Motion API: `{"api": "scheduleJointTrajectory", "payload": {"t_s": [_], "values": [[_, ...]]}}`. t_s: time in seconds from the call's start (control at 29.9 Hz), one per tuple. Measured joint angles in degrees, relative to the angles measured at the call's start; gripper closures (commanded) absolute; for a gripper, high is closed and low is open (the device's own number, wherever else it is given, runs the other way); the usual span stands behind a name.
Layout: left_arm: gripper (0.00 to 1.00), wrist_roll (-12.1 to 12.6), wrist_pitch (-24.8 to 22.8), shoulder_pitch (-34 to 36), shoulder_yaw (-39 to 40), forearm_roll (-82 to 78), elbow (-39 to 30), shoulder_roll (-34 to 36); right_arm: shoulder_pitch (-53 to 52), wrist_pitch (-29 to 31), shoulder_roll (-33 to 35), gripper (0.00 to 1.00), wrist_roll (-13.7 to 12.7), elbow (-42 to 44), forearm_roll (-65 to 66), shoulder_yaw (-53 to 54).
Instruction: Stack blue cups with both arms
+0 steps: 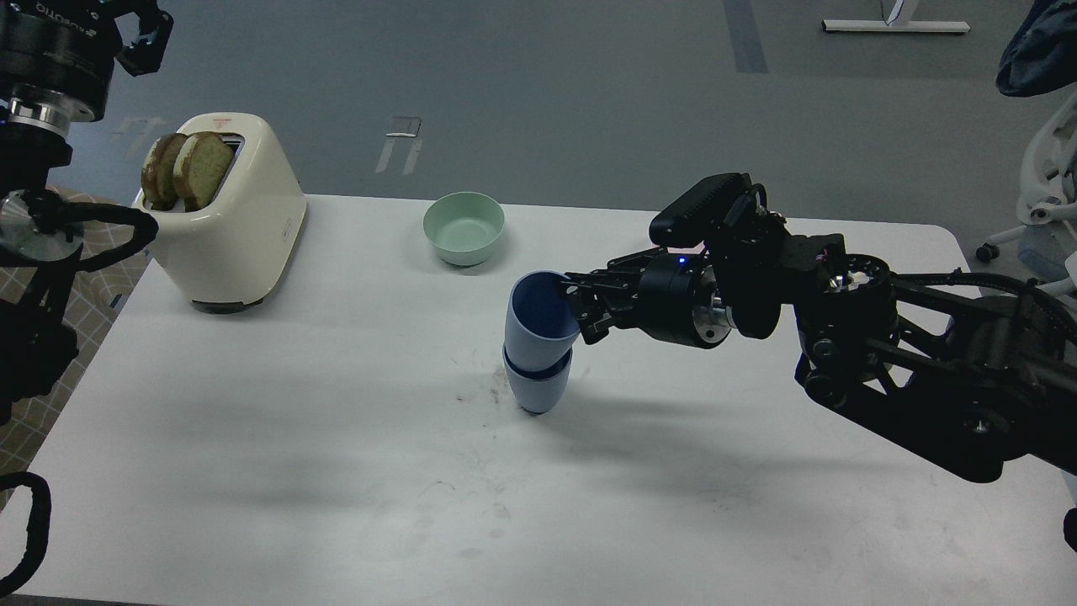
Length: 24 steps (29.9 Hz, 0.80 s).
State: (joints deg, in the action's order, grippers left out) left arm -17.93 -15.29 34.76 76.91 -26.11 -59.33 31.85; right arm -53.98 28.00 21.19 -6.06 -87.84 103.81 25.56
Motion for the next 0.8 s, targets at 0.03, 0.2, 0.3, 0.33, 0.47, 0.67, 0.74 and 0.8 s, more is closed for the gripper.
{"api": "scheduleJointTrajectory", "payload": {"t_s": [0.03,0.2,0.3,0.33,0.47,0.67,0.74,0.8], "values": [[0.03,0.00,0.00,0.00,0.00,0.01,0.00,0.02,0.01,0.00,-0.06,0.90,-0.01,0.02,0.00,0.01],[0.03,0.00,0.00,0.05,-0.01,0.00,0.00,0.13,0.19,0.00,-0.18,0.86,-0.01,0.04,-0.01,0.13],[0.03,0.00,0.00,0.05,-0.01,0.00,0.00,0.13,0.38,0.00,-0.18,0.86,-0.01,-0.08,-0.01,0.19],[0.02,0.00,0.00,0.05,-0.01,0.00,0.00,0.13,0.42,0.00,-0.18,0.84,0.00,-0.11,-0.01,0.19],[0.02,0.00,0.00,0.05,-0.01,0.00,0.00,0.14,0.45,0.00,-0.18,0.78,0.00,-0.14,-0.01,0.20],[0.02,-0.06,0.00,0.03,-0.01,0.00,0.00,0.20,0.47,0.00,-0.14,0.41,0.00,-0.27,-0.07,0.83],[0.02,-0.06,0.00,-0.03,-0.01,0.00,0.00,0.23,0.59,0.00,-0.14,0.08,0.01,-0.33,-0.18,1.81],[0.02,-0.06,-0.04,-0.04,-0.01,0.05,0.00,0.28,0.85,0.00,-0.14,0.02,0.09,-0.37,-0.48,4.00]]}}
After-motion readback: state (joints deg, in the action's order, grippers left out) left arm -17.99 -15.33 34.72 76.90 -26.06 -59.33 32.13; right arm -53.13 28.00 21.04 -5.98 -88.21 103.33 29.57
